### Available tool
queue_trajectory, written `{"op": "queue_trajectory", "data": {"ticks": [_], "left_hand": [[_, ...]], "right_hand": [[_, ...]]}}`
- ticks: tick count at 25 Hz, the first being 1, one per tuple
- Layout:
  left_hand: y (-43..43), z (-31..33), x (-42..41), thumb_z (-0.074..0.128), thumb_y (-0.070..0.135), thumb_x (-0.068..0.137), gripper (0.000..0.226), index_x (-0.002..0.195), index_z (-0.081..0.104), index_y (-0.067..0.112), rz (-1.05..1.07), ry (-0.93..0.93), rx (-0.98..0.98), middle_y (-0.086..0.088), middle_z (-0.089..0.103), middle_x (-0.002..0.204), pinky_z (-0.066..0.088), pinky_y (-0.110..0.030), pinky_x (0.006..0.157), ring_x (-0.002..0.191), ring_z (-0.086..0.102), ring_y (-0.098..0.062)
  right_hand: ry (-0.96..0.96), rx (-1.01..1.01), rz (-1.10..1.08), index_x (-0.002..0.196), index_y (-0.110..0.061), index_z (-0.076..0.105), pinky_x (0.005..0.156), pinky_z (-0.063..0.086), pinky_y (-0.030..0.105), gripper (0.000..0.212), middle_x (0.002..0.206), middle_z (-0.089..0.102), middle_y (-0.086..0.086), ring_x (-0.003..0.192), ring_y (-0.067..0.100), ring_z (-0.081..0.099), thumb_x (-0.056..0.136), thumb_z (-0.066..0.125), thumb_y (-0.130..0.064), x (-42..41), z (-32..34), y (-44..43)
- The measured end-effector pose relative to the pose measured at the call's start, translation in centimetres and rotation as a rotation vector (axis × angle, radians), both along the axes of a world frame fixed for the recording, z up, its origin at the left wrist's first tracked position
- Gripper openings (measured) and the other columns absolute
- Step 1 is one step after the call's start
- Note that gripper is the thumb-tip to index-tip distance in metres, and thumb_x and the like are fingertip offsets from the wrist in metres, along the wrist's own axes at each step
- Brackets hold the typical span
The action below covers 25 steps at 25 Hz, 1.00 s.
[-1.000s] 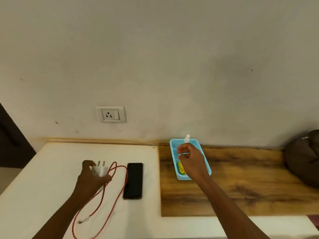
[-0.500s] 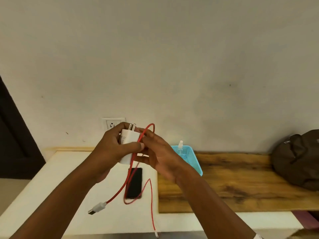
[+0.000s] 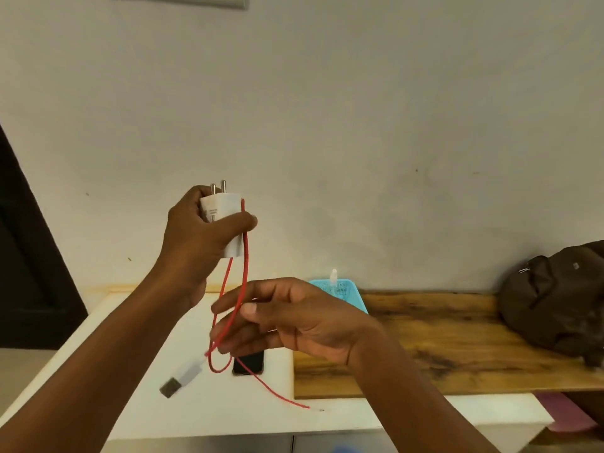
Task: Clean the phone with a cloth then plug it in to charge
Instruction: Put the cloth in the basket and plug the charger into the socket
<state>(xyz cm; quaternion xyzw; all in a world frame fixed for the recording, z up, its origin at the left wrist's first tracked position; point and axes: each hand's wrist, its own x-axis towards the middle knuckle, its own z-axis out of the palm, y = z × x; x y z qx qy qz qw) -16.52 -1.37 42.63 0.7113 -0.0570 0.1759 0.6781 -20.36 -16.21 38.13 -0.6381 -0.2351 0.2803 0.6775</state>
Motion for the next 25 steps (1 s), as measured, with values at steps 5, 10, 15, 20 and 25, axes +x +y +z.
{"op": "queue_trajectory", "data": {"ticks": [5,10,15,20,25], "left_hand": [[0.3,1.6,-0.6,0.069,0.012,0.075,0.026,0.092,0.053,0.024,-0.061,-0.027,-0.139,-0.015,0.065,0.099,0.053,-0.023,0.057,0.069,0.067,-0.015],[1.1,3.2,-0.3,0.067,0.007,0.075,0.034,0.104,0.051,0.017,-0.089,-0.056,-0.233,-0.013,0.069,0.105,0.054,-0.026,0.064,0.077,0.071,-0.018],[1.0,3.5,-0.2,0.061,-0.001,0.078,0.028,0.098,0.051,0.018,-0.186,-0.101,-0.154,-0.004,0.071,0.089,0.054,-0.021,0.057,0.068,0.070,-0.013],[0.3,3.5,-0.5,0.062,0.012,0.064,0.028,0.088,0.056,0.025,-0.362,-0.116,0.053,0.001,0.073,0.084,0.052,-0.019,0.053,0.073,0.071,-0.019],[0.0,4.5,0.0,0.053,0.006,0.069,0.036,0.101,0.055,0.023,-0.512,-0.168,-0.117,-0.009,0.072,0.105,0.051,-0.018,0.056,0.100,0.069,-0.022]], "right_hand": [[0.032,0.190,0.038,0.093,-0.016,0.066,0.089,0.054,0.034,0.024,0.081,0.068,-0.002,0.082,0.017,0.070,0.095,0.043,-0.011,-0.7,0.4,-1.8],[0.122,0.259,-0.092,0.096,-0.010,0.066,0.057,0.055,0.023,0.017,0.080,0.061,0.000,0.054,0.008,0.057,0.093,0.051,-0.016,0.4,-0.8,-3.9],[0.170,0.216,-0.305,0.107,-0.012,0.070,0.075,0.059,0.030,0.032,0.095,0.073,0.005,0.081,0.019,0.070,0.078,0.066,-0.024,2.6,-2.5,-4.2],[-0.216,-0.104,-0.629,0.134,-0.042,0.036,0.095,0.045,0.032,0.078,0.132,0.047,-0.016,0.115,0.005,0.051,0.065,0.073,-0.052,4.9,-2.3,-1.5],[-0.339,-0.436,-0.481,0.094,-0.024,0.071,0.077,0.040,0.014,0.030,0.111,0.071,-0.002,0.092,0.001,0.061,0.093,0.048,-0.043,7.7,-4.5,0.6]]}}
